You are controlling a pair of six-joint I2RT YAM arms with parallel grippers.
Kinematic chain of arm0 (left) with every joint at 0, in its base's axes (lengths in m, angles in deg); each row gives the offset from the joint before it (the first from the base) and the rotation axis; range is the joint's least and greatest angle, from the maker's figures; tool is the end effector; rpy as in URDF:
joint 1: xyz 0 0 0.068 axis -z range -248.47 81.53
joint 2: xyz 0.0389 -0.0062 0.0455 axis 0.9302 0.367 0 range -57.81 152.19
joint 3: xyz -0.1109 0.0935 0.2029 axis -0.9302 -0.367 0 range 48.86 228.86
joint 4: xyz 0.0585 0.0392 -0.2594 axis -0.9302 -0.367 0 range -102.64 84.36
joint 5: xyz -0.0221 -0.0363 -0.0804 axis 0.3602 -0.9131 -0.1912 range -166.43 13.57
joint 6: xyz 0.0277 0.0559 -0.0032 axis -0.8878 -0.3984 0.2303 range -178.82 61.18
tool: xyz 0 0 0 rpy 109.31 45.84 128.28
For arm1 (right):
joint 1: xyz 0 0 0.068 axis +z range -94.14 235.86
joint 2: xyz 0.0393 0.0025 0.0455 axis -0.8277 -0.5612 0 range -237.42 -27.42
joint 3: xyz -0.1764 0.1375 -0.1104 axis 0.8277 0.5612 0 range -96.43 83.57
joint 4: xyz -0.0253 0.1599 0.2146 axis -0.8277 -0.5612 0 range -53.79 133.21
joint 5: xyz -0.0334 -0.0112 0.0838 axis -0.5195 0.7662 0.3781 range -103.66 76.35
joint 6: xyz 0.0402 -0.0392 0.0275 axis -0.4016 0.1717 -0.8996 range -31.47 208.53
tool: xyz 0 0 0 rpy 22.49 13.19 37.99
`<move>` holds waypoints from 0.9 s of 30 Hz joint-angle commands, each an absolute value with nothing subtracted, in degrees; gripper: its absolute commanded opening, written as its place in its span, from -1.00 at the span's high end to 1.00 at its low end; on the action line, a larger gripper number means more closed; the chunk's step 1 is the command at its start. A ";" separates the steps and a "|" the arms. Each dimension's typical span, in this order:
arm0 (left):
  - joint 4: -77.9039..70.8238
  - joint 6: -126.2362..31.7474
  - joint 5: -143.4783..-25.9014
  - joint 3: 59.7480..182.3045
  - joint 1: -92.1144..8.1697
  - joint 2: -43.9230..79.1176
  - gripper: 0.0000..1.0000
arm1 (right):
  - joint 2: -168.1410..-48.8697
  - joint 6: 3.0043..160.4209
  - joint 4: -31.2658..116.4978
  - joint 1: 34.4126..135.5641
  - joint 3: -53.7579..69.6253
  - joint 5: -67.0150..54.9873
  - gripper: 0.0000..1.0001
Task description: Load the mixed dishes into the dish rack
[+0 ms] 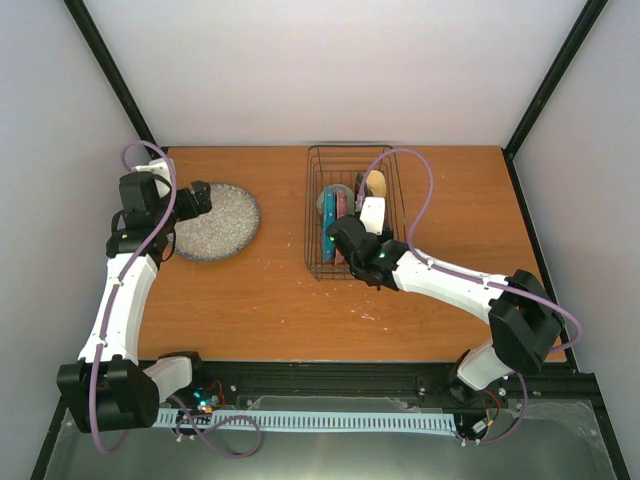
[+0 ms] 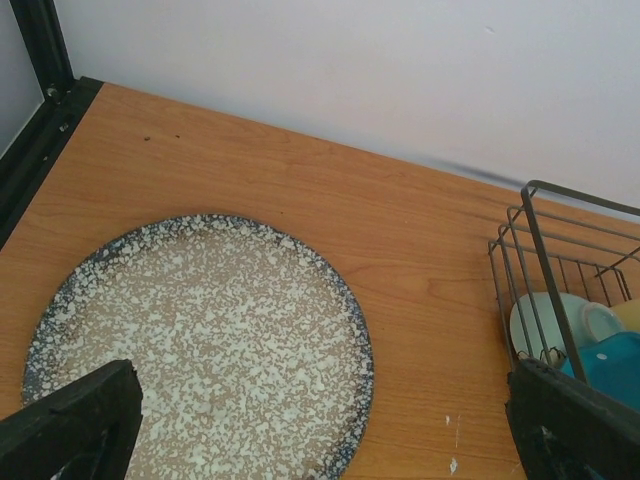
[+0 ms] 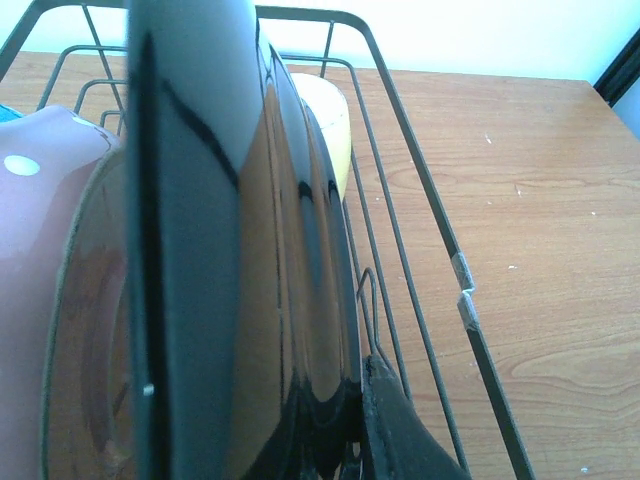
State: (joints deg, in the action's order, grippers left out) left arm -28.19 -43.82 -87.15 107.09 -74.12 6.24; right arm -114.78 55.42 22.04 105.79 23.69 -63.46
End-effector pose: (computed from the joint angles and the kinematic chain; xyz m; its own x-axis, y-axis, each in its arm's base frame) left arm 0.2786 0.0187 0.3059 -0.4738 -0.3025 -0.8271 -0.0585 0.9479 -0.3132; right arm 0.2403 0.2292 0.2108 -0.4971 -0.0433 -0.8666 0.1224 0.9853 -0.1195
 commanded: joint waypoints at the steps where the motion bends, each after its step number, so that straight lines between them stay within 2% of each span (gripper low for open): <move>1: -29.12 -44.41 -86.32 108.88 -73.78 5.83 -0.99 | -116.14 57.56 14.52 106.93 26.44 -56.46 0.94; 13: -29.11 -44.10 -87.07 108.87 -73.83 5.59 -0.99 | -116.25 50.65 9.29 106.85 28.38 -56.76 0.95; 27: -29.86 -45.29 -85.56 109.14 -73.82 5.03 -1.00 | -119.89 61.29 12.59 106.51 27.96 -56.37 0.94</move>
